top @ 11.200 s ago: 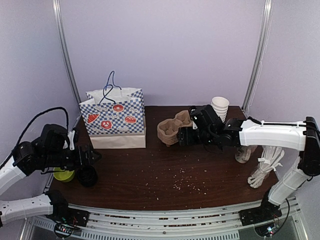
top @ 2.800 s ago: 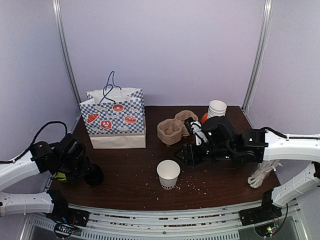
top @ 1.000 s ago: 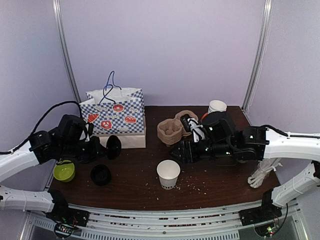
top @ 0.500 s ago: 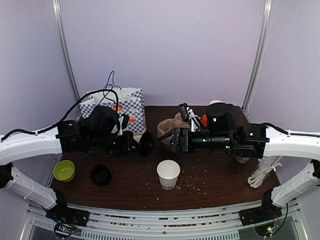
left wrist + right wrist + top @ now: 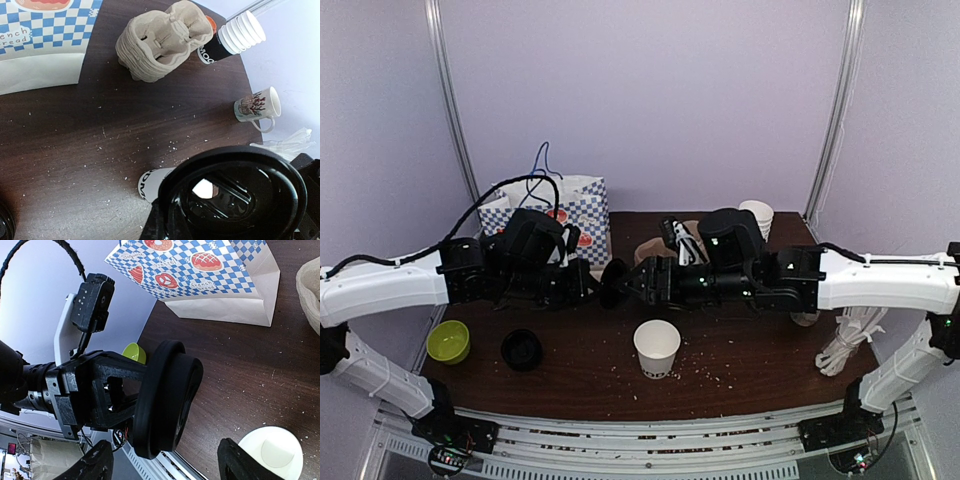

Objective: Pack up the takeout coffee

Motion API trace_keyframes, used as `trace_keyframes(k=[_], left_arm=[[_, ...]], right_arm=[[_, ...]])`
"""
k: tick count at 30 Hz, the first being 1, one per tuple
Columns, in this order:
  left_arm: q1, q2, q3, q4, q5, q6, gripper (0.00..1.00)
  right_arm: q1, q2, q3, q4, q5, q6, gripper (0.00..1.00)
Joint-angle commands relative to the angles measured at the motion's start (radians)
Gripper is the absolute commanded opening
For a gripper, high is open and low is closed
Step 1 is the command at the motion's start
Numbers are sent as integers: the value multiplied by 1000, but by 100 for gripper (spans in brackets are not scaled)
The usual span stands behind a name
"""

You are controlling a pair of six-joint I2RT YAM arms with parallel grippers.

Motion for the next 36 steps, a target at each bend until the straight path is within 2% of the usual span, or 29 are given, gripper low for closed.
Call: trace_keyframes(k=[1,4,15,22,31,36], left_arm=[[-4,-7,25,39,-15,14,0],[-5,-15,20,39,-16,13,0],[-7,-38,6,39,-19,9,0],[-7,-47,-4,39,-18,9,1],[-7,-63,-16,37,-11,14,34],[-7,-76,-25,37,-6,17,44]], right_arm=[[-11,29,47,26,-19,24,73],[-14,54,67,24,-29,28,69],[-16,107,97,20,-46,34,39],[-15,101,88,28,-36,29,27],[-15,76,80,7,-5,-7,24],[-17,64,74,0,9,-23,20]])
